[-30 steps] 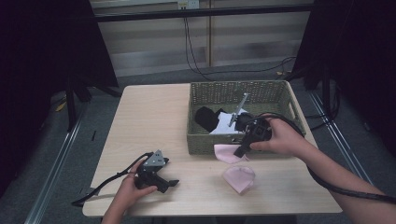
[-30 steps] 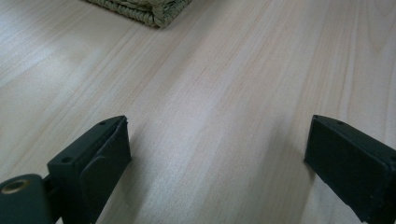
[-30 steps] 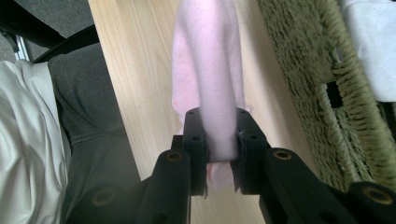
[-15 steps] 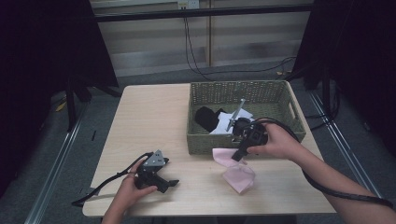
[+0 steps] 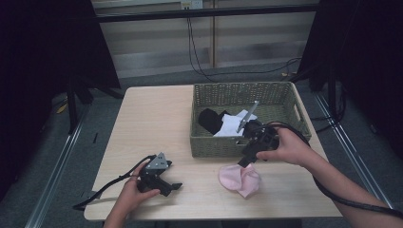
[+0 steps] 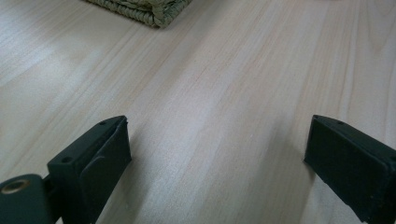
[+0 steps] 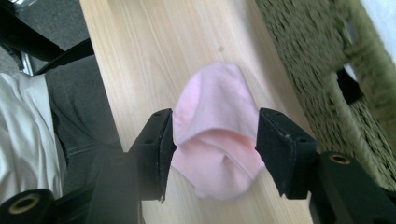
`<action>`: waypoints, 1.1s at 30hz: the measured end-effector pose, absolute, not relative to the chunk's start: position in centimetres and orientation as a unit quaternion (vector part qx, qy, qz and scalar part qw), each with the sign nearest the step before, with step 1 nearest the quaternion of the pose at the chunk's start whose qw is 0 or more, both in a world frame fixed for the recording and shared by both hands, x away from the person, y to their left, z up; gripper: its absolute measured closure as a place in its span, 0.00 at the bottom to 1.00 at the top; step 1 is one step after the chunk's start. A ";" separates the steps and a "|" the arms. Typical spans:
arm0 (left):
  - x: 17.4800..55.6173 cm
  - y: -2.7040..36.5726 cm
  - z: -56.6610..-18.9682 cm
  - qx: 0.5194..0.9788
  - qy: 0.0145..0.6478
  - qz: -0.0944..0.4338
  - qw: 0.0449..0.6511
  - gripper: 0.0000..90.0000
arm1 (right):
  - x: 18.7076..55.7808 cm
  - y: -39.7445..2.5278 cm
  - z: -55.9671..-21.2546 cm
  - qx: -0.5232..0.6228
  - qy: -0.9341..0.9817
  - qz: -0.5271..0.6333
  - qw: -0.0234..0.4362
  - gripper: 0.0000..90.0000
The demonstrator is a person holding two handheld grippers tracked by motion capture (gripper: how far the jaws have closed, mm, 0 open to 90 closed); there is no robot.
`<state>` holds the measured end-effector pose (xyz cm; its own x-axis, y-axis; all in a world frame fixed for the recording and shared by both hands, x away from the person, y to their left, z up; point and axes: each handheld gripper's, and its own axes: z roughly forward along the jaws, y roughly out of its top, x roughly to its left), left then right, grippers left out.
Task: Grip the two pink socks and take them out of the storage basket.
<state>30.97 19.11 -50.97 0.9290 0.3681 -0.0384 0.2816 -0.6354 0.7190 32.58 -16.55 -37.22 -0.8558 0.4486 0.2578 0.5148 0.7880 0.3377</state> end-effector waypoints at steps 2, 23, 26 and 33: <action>31.0 19.1 -51.0 0.903 0.180 0.056 0.387 0.07 | 32.5 -16.8 -37.3 -0.254 -0.943 -0.200 0.078 0.49; 31.0 19.1 -51.0 0.902 0.180 0.056 0.388 0.07 | 30.6 -23.6 -40.6 -0.315 -0.919 -0.230 0.056 0.41; 31.0 19.1 -51.0 0.902 0.180 0.056 0.388 0.07 | 30.3 -24.6 -41.2 -0.321 -0.916 -0.236 0.052 0.40; 31.0 19.1 -51.0 0.902 0.180 0.056 0.388 0.07 | 29.3 -26.8 -43.7 -0.340 -0.903 -0.260 0.035 0.36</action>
